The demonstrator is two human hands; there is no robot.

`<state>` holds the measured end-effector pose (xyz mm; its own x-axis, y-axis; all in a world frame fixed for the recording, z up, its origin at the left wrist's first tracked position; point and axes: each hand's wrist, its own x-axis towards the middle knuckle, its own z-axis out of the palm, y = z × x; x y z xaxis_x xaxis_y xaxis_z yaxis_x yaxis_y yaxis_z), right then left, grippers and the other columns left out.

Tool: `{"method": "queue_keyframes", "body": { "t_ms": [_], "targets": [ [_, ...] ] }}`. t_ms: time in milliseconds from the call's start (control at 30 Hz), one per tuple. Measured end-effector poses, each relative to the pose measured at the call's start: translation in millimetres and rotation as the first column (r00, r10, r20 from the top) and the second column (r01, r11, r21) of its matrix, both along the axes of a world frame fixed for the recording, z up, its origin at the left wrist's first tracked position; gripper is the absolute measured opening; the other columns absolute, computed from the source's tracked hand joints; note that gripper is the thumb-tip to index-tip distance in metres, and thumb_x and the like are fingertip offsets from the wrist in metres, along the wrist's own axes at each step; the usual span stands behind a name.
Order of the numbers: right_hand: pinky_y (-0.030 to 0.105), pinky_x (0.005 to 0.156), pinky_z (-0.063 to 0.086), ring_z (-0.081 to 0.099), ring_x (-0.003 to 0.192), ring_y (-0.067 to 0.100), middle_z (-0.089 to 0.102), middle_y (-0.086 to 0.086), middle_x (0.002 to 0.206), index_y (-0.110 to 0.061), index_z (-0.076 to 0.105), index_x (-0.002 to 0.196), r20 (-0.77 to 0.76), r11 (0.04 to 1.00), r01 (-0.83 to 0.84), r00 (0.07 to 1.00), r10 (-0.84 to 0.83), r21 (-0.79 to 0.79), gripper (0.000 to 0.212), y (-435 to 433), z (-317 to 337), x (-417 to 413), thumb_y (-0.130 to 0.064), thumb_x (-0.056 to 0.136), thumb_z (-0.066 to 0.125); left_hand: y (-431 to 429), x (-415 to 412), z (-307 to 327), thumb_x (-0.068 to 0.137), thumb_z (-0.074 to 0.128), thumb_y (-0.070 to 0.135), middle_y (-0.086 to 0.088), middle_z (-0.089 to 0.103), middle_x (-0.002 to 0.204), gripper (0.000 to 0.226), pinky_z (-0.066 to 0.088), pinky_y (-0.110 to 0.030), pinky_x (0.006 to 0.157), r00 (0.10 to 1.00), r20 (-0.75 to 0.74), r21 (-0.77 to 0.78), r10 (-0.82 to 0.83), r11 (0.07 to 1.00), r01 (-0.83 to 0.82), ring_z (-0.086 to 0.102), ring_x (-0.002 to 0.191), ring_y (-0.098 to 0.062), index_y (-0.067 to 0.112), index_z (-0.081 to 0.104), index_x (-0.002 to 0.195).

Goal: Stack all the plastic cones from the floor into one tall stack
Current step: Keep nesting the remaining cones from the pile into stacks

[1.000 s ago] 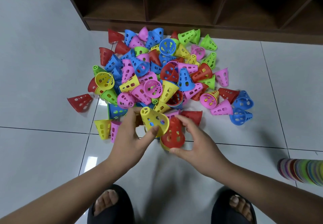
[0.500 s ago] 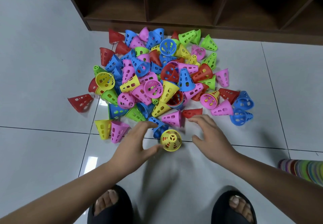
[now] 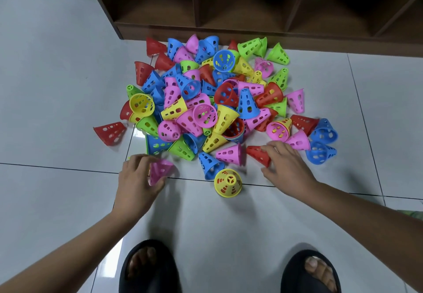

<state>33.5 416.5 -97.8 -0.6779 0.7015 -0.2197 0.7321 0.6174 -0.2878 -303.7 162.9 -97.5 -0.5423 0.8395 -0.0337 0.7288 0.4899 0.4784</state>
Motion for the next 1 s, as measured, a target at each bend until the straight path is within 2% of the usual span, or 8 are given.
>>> {"method": "queue_keyframes", "body": {
  "t_ms": [167,300,433,533,767,833,900,1000],
  "targets": [
    [0.045,0.1,0.051,0.056,0.116,0.031,0.056,0.003,0.127,-0.021,0.055,0.142,0.042,0.997,0.06,0.997,-0.058,-0.054,0.067,-14,-8,9,-0.034,0.083,0.082,-1,8,-8,0.077,0.092,0.021,0.003,0.056,0.122,0.052,0.055,-0.041,0.09,0.995,0.046,0.03,-0.093,0.995,0.092,0.062,0.107,-0.024,0.022,0.065,0.122],
    [0.041,0.095,0.053,0.057,0.117,0.026,0.054,0.0,0.124,-0.023,0.056,0.14,0.055,0.98,0.134,0.99,-0.127,-0.149,0.065,-27,-5,13,-0.039,0.082,0.081,-3,20,-13,0.081,0.09,0.032,0.013,0.054,0.124,0.051,0.056,-0.032,0.078,0.976,0.138,0.007,-0.167,0.986,0.168,0.063,0.102,-0.014,0.031,0.061,0.122],
    [0.04,0.085,0.054,0.063,0.097,0.016,0.055,-0.011,0.108,-0.031,0.061,0.116,-0.096,0.926,0.256,0.952,-0.292,-0.279,0.043,-39,13,3,-0.044,0.08,0.08,-7,22,-24,0.083,0.088,0.041,0.014,0.053,0.132,0.063,0.062,-0.033,0.077,0.965,0.221,-0.055,-0.141,0.986,0.157,0.067,0.103,-0.014,0.034,0.052,0.135],
    [0.031,0.084,0.052,0.062,0.096,0.004,0.063,-0.014,0.106,-0.034,0.06,0.11,-0.259,0.876,0.301,0.874,-0.411,-0.376,0.036,-48,36,-10,-0.039,0.083,0.083,-7,25,-21,0.084,0.087,0.043,0.016,0.055,0.133,0.067,0.064,-0.038,0.083,0.947,0.296,-0.033,-0.128,0.989,0.144,0.068,0.107,-0.009,0.038,0.049,0.139],
    [0.026,0.087,0.053,0.066,0.103,0.009,0.071,-0.013,0.109,-0.036,0.057,0.117,-0.454,0.818,0.159,0.765,-0.456,-0.553,0.037,-75,86,-35,-0.041,0.09,0.08,6,45,17,0.083,0.09,0.039,0.02,0.053,0.134,0.07,0.062,-0.021,0.077,0.911,0.394,0.076,-0.119,0.992,0.097,0.07,0.105,-0.006,0.042,0.047,0.138],
    [0.024,0.089,0.054,0.066,0.109,0.009,0.07,-0.014,0.115,-0.036,0.055,0.124,-0.46,0.817,0.103,0.783,-0.418,-0.568,0.044,-81,91,-37,-0.047,0.089,0.08,12,53,31,0.083,0.09,0.036,0.02,0.054,0.135,0.071,0.058,-0.018,0.073,0.903,0.403,0.118,-0.146,0.987,0.107,0.069,0.105,-0.007,0.041,0.047,0.139],
    [0.023,0.091,0.054,0.065,0.114,0.007,0.069,-0.015,0.12,-0.036,0.054,0.129,-0.434,0.82,0.071,0.82,-0.372,-0.568,0.051,-85,88,-37,-0.051,0.087,0.08,17,58,42,0.082,0.09,0.033,0.019,0.056,0.134,0.072,0.059,-0.023,0.073,0.896,0.408,0.152,-0.172,0.981,0.12,0.068,0.104,-0.009,0.04,0.046,0.14],
    [0.023,0.099,0.051,0.061,0.121,0.002,0.064,-0.02,0.128,-0.038,0.057,0.13,-0.409,0.84,0.047,0.858,-0.311,-0.54,0.051,-88,77,-34,-0.044,0.087,0.084,24,64,57,0.081,0.09,0.031,0.017,0.061,0.126,0.071,0.058,-0.025,0.074,0.897,0.399,0.19,-0.192,0.974,0.124,0.065,0.107,-0.012,0.038,0.048,0.137]
  ]
}}
